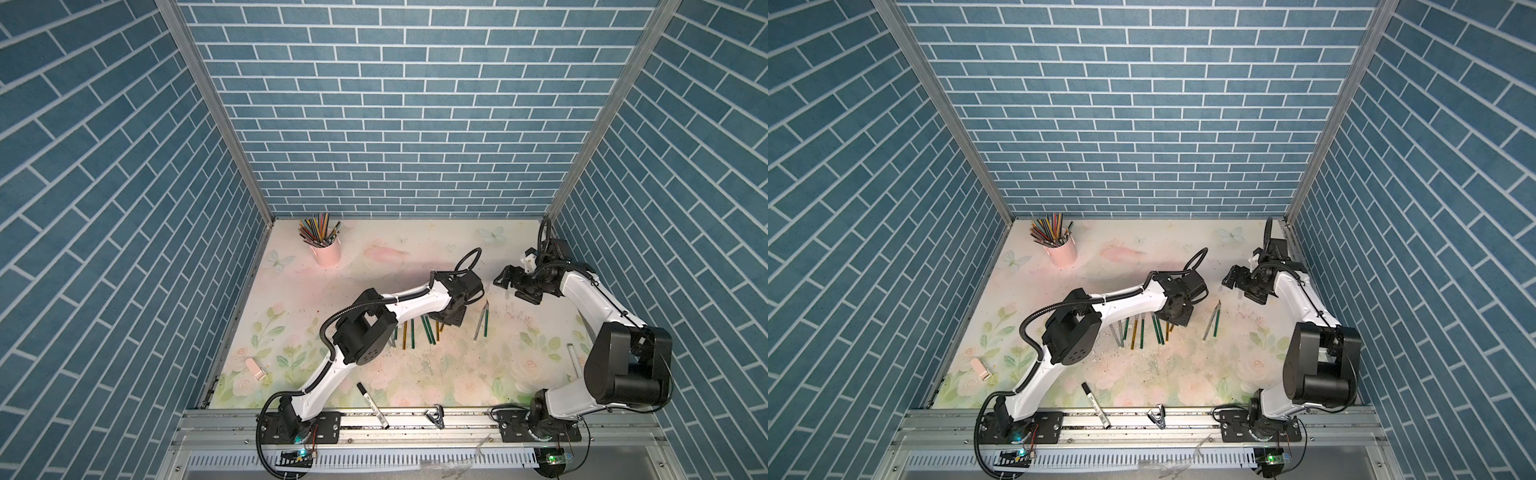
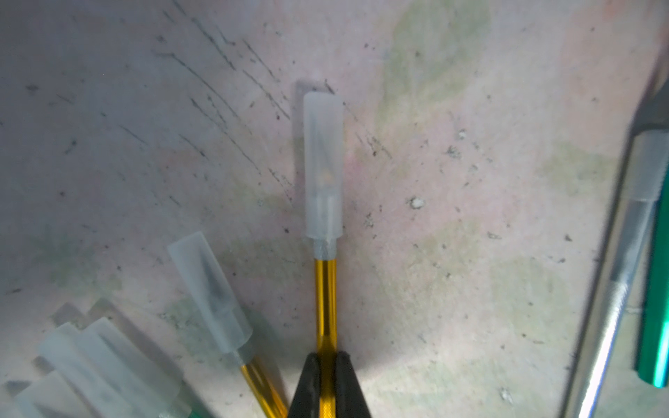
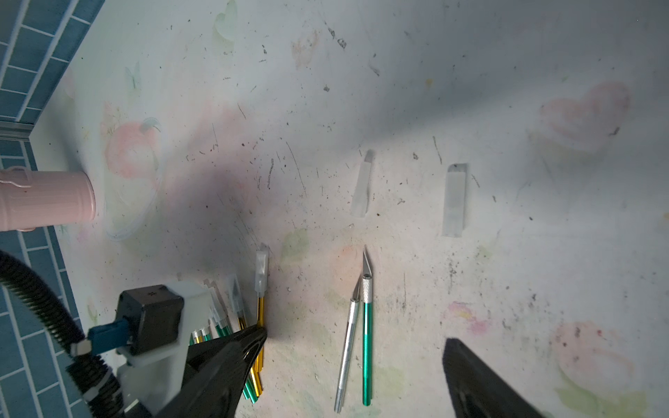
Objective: Remove protective caps from carving knives
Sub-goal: Pick up the carving knife from the center of the board.
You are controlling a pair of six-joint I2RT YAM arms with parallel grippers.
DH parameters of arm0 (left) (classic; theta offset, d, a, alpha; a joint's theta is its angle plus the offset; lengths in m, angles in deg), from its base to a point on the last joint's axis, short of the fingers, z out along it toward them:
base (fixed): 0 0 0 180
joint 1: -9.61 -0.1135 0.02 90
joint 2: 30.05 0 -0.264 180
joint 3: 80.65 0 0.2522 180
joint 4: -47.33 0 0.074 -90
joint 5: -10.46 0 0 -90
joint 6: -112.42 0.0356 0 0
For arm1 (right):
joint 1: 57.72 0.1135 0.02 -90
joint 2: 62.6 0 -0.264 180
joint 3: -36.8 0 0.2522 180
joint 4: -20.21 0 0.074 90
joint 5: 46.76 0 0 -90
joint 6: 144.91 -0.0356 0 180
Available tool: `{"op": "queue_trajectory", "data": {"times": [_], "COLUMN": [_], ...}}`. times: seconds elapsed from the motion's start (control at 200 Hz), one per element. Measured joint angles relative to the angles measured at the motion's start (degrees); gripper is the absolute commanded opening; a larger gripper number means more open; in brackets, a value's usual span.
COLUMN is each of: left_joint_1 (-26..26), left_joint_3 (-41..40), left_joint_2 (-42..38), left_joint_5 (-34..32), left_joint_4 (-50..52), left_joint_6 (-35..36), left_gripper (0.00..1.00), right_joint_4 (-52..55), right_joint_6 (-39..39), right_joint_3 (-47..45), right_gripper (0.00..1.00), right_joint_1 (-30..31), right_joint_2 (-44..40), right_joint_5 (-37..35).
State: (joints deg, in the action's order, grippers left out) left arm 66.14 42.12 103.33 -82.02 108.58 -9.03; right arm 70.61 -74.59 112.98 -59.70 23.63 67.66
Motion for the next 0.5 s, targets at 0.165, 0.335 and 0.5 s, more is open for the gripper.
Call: {"op": "queue_trajectory", "data": {"times": [0.165, 0.335, 0.5], "left_joint_1": [0.02, 0.00, -0.42], "left_joint_3": [-2.23, -5.16, -8.24], "left_joint_2": [-1.64, -5.60, -10.56], "left_joint_5": [1.14, 2.64, 5.01], "left_joint_4": [-0.50, -2.08, -5.60], "left_joint_6": [0.33, 0.66, 1.05], "left_gripper": [0.04, 0.03, 0.02], "right_joint_4": [0.00, -0.13, -0.42], "right_joint_6": [-0.02, -0.11, -1.09], "right_joint_3": [0.00, 0.00, 0.00], "right_gripper": [0.85, 0.84, 0.83], "right_joint_1": [0.00, 0.00, 0.17], "right_joint_2": [0.00, 0.00, 0.00], "right_joint_5": [0.44, 1.46, 2.60]}}
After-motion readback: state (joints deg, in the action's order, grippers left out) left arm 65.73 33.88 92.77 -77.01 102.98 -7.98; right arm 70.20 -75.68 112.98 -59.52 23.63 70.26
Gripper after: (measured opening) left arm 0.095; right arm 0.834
